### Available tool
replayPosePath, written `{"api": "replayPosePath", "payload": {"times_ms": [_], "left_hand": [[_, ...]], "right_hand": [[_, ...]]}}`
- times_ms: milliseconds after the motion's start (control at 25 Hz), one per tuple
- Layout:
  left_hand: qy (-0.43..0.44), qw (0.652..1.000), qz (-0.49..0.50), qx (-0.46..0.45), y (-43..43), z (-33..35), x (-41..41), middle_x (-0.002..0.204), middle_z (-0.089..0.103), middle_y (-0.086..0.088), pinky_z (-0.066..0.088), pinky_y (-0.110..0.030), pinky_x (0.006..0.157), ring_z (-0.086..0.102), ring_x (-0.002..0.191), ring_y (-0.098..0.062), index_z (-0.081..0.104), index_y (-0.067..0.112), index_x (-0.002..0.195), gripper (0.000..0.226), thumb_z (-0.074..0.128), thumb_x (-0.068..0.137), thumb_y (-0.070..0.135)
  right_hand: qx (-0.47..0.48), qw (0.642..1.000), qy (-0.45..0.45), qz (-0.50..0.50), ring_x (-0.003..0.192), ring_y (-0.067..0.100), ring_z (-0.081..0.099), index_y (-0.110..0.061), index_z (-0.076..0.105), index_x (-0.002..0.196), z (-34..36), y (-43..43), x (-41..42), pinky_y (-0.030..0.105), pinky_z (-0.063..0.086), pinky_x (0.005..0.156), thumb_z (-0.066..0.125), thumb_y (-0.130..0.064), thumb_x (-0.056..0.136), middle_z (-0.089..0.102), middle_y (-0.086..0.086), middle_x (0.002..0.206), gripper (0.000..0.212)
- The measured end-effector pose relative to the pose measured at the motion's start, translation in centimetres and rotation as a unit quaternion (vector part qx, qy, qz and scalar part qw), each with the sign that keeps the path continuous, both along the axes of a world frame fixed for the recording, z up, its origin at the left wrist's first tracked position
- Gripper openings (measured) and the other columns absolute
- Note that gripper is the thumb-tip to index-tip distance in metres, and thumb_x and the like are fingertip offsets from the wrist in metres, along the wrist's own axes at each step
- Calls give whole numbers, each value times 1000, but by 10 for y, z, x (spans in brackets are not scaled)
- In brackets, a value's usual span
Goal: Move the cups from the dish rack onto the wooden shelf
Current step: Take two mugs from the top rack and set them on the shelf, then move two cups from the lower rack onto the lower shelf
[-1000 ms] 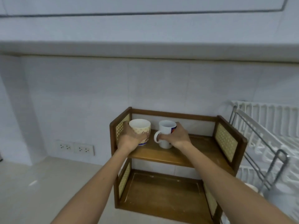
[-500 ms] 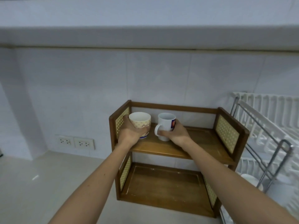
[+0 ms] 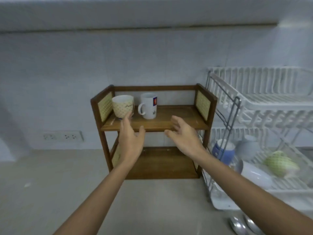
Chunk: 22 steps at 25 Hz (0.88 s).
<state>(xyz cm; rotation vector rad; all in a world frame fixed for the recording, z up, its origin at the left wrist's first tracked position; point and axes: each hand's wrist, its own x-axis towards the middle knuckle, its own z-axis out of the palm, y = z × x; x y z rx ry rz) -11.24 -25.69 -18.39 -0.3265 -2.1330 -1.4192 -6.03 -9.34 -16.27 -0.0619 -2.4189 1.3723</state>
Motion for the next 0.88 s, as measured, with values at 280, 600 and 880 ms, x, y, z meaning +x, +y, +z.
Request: {"api": "replayPosePath", "payload": {"times_ms": [280, 600, 880], "left_hand": [[124, 957, -246, -95, 88, -43, 132, 118, 55, 9, 37, -10, 100, 50, 113, -2, 56, 16, 121, 35, 57, 87, 10], [-236, 903, -339, -120, 222, -70, 168, 111, 60, 4, 46, -23, 82, 59, 103, -14, 54, 16, 122, 35, 62, 87, 14], [-524, 818, -220, -87, 316, -80, 131, 152, 29, -14, 46, -39, 97, 44, 128, -35, -10, 9, 150, 94, 56, 92, 42]], "right_hand": [[88, 991, 80, -66, 89, -5, 64, -26, 64, 100, -56, 109, 161, 3, 47, 65, 63, 0, 82, 67, -19, 92, 31], [89, 961, -97, -245, 88, 16, 65, -18, 65, 97, -91, 274, 189, 24, 47, 79, 64, -9, 82, 70, 1, 94, 18], [150, 916, -268, -256, 120, 40, 49, -4, 36, 138, -99, 364, 138, 42, 45, 96, 63, -26, 83, 44, 26, 137, 65]]}}
